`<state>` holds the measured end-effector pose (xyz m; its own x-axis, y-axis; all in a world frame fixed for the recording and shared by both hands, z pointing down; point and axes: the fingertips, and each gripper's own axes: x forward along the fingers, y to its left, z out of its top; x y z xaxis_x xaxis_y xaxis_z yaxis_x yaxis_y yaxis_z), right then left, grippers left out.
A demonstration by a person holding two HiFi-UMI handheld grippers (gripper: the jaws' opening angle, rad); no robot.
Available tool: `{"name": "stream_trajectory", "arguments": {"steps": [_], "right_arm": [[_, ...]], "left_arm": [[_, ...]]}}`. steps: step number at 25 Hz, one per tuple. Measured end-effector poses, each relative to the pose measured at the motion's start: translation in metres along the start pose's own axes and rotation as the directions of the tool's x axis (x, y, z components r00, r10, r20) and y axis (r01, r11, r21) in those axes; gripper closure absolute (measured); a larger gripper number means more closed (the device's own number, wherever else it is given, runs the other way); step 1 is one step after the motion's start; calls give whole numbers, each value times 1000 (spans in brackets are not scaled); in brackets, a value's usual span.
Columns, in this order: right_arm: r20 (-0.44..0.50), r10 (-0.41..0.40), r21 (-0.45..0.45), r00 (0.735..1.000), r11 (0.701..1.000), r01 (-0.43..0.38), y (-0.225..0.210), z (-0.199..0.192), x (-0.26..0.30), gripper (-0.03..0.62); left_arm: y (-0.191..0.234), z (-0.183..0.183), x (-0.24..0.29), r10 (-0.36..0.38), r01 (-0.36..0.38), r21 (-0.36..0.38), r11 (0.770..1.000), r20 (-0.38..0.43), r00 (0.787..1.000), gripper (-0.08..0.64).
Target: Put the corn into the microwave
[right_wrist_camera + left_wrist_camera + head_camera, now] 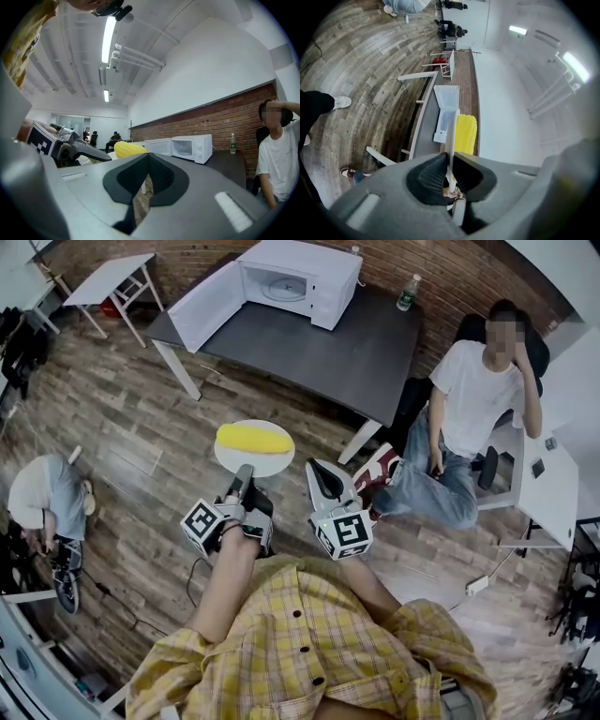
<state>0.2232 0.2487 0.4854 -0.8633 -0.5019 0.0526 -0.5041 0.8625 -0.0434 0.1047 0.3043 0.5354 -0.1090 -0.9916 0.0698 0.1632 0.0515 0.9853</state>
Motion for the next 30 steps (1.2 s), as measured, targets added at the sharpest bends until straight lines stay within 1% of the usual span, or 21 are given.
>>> {"name": "stream_trajectory", "arguments": {"steps": [3,10,12,15,19,22,24,26,28,30], "right_arm": [[-3,-16,6,1000,1000,16,-9,4,37,589],[21,-72,25,997,997,71,-27,31,130,589],[22,-82,26,996,996,81,-30,35,152,589],[15,-109,30,994,994,109,-37,38,182,591],[13,-143,29,990,989,143,-45,44,221,591],[13,-158,43,987,987,158,-51,46,245,591],[13,-162,52,987,986,161,-53,47,257,590],[13,-171,56,985,984,170,-57,50,269,591],[8,-185,48,983,982,184,-60,53,280,591],[6,-199,42,980,979,199,-62,55,289,591]], "left_arm": [[-5,25,26,12,-12,6,1000,-10,1000,529],[-29,92,91,58,-55,52,997,-55,997,529],[-36,107,108,60,-57,45,997,-69,996,529],[-47,125,136,43,-41,25,999,-98,994,529],[-50,154,166,69,-64,41,997,-124,990,529],[-56,168,189,61,-57,32,998,-154,986,529],[-52,176,197,92,-85,49,995,-171,981,529],[-52,182,205,106,-98,51,994,-185,977,529],[-55,186,214,101,-94,43,995,-200,975,529],[-60,190,224,79,-76,23,997,-216,973,529]]}}
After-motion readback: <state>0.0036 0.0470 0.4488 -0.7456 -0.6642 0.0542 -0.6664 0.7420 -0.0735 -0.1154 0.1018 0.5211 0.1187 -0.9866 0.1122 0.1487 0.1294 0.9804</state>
